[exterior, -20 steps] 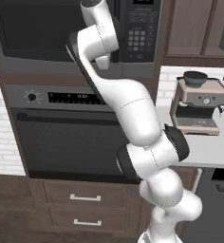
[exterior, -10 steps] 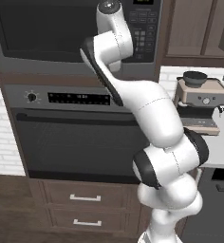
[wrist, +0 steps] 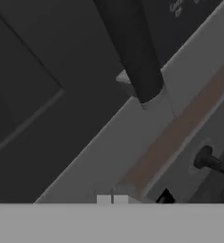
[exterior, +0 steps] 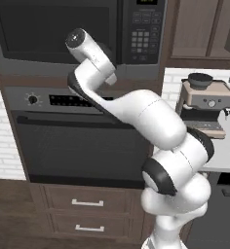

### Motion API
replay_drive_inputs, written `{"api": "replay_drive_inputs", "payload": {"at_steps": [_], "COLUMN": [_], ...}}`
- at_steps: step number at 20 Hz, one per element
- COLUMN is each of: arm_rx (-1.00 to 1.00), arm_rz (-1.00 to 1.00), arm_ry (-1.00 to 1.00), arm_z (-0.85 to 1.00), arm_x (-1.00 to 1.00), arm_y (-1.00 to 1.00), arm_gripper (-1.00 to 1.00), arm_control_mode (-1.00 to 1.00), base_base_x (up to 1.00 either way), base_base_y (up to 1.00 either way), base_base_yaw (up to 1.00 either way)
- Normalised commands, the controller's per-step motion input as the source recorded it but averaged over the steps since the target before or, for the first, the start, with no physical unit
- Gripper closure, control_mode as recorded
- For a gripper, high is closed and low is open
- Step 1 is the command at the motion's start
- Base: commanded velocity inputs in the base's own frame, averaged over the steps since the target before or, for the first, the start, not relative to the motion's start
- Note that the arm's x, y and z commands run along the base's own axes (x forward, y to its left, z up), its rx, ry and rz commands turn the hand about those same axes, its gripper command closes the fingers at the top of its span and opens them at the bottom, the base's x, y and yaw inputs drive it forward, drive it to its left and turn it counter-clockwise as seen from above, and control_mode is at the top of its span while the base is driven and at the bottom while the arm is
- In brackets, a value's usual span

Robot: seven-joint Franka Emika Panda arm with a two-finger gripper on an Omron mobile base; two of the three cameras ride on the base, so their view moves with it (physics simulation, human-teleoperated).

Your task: Open the microwave, place the bowl with waffle inside the microwave, then close the microwave door and turn it on.

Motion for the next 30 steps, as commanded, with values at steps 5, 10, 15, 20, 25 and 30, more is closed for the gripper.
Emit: {"api": "replay_drive_inputs", "payload": {"at_steps": [5, 10, 15, 20, 25, 30], "arm_rx": [-0.46, -0.17, -0.05, 0.02, 0.18, 0.31], "arm_rz": [0.19, 0.16, 0.13, 0.07, 0.03, 0.01], "arm_ry": [-0.09, -0.24, -0.23, -0.17, -0.13, -0.05], "arm_z": [-0.34, 0.26, 0.41, 0.14, 0.05, 0.14], "arm_x": [-0.72, -1.0, -1.0, -1.0, -0.95, -0.58], "arm_y": [0.95, 0.44, 0.05, -0.33, -0.76, -0.96], "arm_gripper": [1.0, 1.0, 1.0, 1.0, 1.0, 1.0], "arm_control_mode": [-1.0, -1.0, -1.0, -1.0, -1.0, -1.0], "base_base_x": [0.0, 0.0, 0.0, 0.0, 0.0, 0.0], "base_base_y": [0.0, 0.0, 0.0, 0.0, 0.0, 0.0], "base_base_yaw": [0.0, 0.0, 0.0, 0.0, 0.0, 0.0]}}
